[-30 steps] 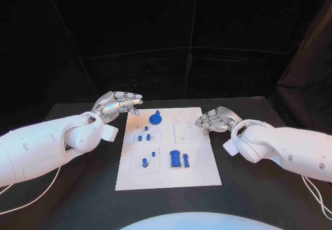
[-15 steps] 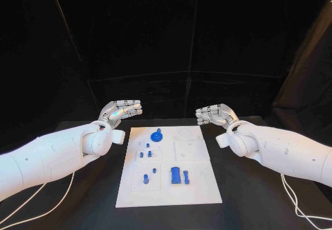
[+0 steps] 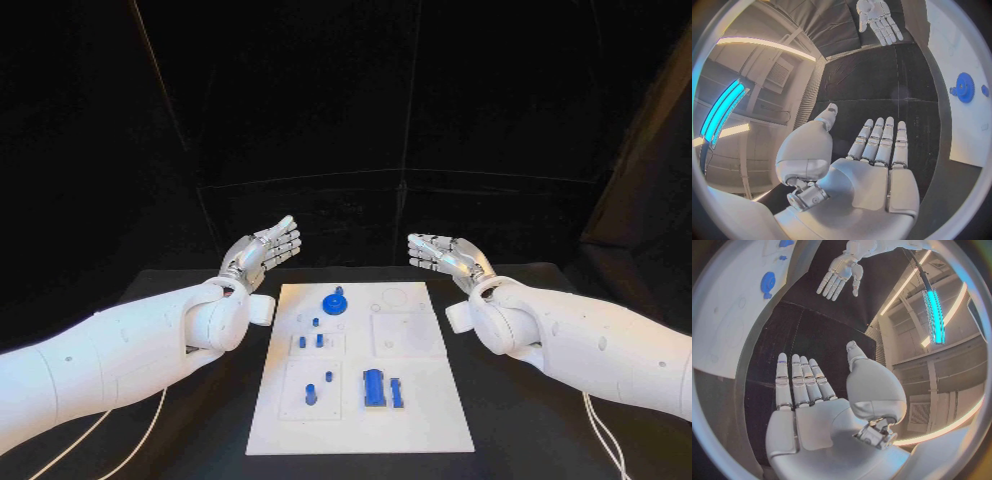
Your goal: Assemble the parts on the task board
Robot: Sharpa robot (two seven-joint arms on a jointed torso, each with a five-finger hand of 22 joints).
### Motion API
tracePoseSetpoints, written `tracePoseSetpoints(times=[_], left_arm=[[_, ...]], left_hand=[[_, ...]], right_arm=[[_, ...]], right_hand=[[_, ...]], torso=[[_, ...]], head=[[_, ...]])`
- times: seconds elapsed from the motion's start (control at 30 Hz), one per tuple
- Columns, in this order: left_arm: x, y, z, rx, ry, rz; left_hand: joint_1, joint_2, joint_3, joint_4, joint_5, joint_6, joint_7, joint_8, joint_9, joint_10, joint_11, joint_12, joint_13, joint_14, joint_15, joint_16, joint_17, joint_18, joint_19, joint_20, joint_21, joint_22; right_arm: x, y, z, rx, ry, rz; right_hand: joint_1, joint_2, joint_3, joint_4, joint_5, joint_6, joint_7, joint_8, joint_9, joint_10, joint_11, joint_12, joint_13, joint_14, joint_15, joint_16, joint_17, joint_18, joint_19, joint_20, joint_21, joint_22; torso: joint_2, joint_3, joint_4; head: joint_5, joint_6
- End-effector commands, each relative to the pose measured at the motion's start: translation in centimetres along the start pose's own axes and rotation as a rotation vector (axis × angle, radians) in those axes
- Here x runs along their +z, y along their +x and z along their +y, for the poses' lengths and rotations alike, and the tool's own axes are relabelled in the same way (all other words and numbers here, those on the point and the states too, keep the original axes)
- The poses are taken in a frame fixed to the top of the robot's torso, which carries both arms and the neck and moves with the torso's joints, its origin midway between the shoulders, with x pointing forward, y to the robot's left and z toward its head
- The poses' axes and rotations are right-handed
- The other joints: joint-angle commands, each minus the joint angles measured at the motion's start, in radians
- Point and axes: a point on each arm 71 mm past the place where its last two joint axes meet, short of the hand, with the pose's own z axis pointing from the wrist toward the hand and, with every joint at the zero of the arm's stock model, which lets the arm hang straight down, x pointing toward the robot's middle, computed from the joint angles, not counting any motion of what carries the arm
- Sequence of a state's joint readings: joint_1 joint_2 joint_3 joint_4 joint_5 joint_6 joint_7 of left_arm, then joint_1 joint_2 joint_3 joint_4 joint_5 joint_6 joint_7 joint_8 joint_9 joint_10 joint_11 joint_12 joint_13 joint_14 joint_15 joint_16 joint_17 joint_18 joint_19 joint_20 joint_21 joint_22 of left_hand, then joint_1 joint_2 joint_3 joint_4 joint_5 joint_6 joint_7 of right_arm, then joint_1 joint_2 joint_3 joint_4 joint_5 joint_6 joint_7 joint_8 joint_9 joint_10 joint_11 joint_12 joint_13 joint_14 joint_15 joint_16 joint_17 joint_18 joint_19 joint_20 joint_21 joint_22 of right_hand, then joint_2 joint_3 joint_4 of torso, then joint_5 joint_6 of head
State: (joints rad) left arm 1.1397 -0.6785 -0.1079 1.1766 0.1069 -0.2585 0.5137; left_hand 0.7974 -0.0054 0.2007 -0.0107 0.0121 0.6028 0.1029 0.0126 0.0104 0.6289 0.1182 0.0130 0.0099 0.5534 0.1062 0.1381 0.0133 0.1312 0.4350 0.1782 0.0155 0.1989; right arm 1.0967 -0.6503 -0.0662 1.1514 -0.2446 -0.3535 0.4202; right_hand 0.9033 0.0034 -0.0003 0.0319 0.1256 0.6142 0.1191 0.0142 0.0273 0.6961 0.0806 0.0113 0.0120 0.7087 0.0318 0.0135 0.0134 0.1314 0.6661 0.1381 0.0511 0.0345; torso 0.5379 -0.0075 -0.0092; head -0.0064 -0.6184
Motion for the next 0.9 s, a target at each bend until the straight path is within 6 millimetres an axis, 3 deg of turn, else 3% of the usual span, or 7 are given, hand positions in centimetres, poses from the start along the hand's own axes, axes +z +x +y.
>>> tracePoseSetpoints(times=[0.03,0.13,0.17,0.3,0.33,0.37,0.9], left_arm=[[-0.8,0.9,-0.1,0.063,0.01,-0.071],[-1.9,2.1,-0.2,0.077,0.012,-0.098],[-2.5,2.7,-0.3,0.084,0.014,-0.111],[-3.9,4.1,-0.7,0.1,0.021,-0.142],[-4.3,4.5,-0.9,0.104,0.024,-0.151],[-4.5,4.7,-1.0,0.107,0.026,-0.157],[-5.6,5.6,-1.5,0.118,0.034,-0.18]], left_hand=[[-0.261,0.005,-0.066,0.011,-0.012,-0.197,-0.103,-0.013,-0.01,-0.206,-0.039,-0.013,-0.01,-0.181,-0.035,-0.046,-0.013,-0.039,-0.142,-0.058,-0.015,-0.065],[-0.317,0.005,-0.08,0.011,-0.012,-0.24,-0.103,-0.013,-0.01,-0.25,-0.047,-0.013,-0.01,-0.22,-0.106,-0.055,-0.013,-0.05,-0.173,-0.071,-0.015,-0.079],[-0.344,0.005,-0.086,0.011,-0.012,-0.26,-0.103,-0.013,-0.01,-0.271,-0.118,-0.013,-0.01,-0.238,-0.106,-0.06,-0.013,-0.05,-0.188,-0.077,-0.015,-0.086],[-0.413,0.005,-0.104,0.011,-0.012,-0.312,-0.103,-0.013,-0.01,-0.326,-0.118,-0.013,-0.01,-0.287,-0.106,-0.138,-0.013,-0.061,-0.225,-0.092,-0.015,-0.103],[-0.433,0.005,-0.109,0.011,-0.012,-0.327,-0.103,-0.013,-0.01,-0.342,-0.118,-0.013,-0.01,-0.301,-0.106,-0.138,-0.013,-0.131,-0.236,-0.097,-0.015,-0.108],[-0.447,0.005,-0.113,0.011,-0.012,-0.338,-0.103,-0.013,-0.01,-0.353,-0.118,-0.013,-0.01,-0.311,-0.106,-0.138,-0.013,-0.131,-0.244,-0.1,-0.015,-0.112],[-0.617,0.005,-0.201,0.011,-0.012,-0.466,-0.103,-0.013,-0.01,-0.487,-0.118,-0.013,-0.01,-0.428,-0.106,-0.138,-0.013,-0.131,-0.337,-0.178,-0.015,-0.199]], right_arm=[[-0.8,0.5,0.8,0.046,-0.016,-0.104],[-1.9,1.4,1.6,0.089,-0.018,-0.142],[-2.5,1.9,2.0,0.109,-0.017,-0.161],[-3.8,2.8,2.9,0.149,-0.011,-0.199],[-4.2,3.1,3.2,0.16,-0.008,-0.21],[-4.5,3.2,3.3,0.166,-0.006,-0.217],[-5.4,3.8,4.0,0.189,0.002,-0.239]], right_hand=[[-0.295,-0.003,0.0,-0.032,-0.041,-0.201,-0.039,-0.014,-0.027,-0.227,-0.081,-0.011,-0.012,-0.232,-0.032,-0.013,-0.013,-0.039,-0.218,-0.045,-0.051,-0.035],[-0.357,-0.003,0.0,-0.032,-0.049,-0.244,-0.048,-0.014,-0.027,-0.276,-0.081,-0.011,-0.012,-0.281,-0.032,-0.013,-0.013,-0.051,-0.264,-0.055,-0.051,-0.035],[-0.388,-0.003,0.0,-0.032,-0.054,-0.264,-0.119,-0.014,-0.027,-0.299,-0.081,-0.011,-0.012,-0.304,-0.032,-0.013,-0.013,-0.05,-0.286,-0.059,-0.051,-0.035],[-0.465,-0.003,0.0,-0.032,-0.126,-0.316,-0.119,-0.014,-0.027,-0.358,-0.081,-0.011,-0.012,-0.365,-0.032,-0.013,-0.013,-0.061,-0.343,-0.138,-0.051,-0.035],[-0.487,-0.003,0.0,-0.032,-0.126,-0.331,-0.119,-0.014,-0.027,-0.376,-0.081,-0.011,-0.012,-0.383,-0.032,-0.013,-0.013,-0.061,-0.359,-0.138,-0.051,-0.035],[-0.504,-0.003,0.0,-0.032,-0.126,-0.343,-0.119,-0.014,-0.027,-0.389,-0.081,-0.011,-0.012,-0.396,-0.032,-0.013,-0.013,-0.131,-0.372,-0.138,-0.051,-0.035],[-0.697,-0.003,0.0,-0.032,-0.126,-0.474,-0.119,-0.014,-0.027,-0.537,-0.081,-0.011,-0.012,-0.547,-0.032,-0.013,-0.013,-0.131,-0.514,-0.138,-0.051,-0.035]], torso=[[0.006,0.0072,0.0088],[0.006,0.0075,0.0092],[0.006,0.0075,0.0092],[0.006,0.0075,0.0092],[0.006,0.0075,0.0092],[0.006,0.0075,0.0092],[0.006,0.0075,0.0092]], head=[[0.006,0.017],[0.006,0.018],[0.006,0.018],[0.006,0.018],[0.006,0.018],[0.006,0.018],[0.006,0.018]])
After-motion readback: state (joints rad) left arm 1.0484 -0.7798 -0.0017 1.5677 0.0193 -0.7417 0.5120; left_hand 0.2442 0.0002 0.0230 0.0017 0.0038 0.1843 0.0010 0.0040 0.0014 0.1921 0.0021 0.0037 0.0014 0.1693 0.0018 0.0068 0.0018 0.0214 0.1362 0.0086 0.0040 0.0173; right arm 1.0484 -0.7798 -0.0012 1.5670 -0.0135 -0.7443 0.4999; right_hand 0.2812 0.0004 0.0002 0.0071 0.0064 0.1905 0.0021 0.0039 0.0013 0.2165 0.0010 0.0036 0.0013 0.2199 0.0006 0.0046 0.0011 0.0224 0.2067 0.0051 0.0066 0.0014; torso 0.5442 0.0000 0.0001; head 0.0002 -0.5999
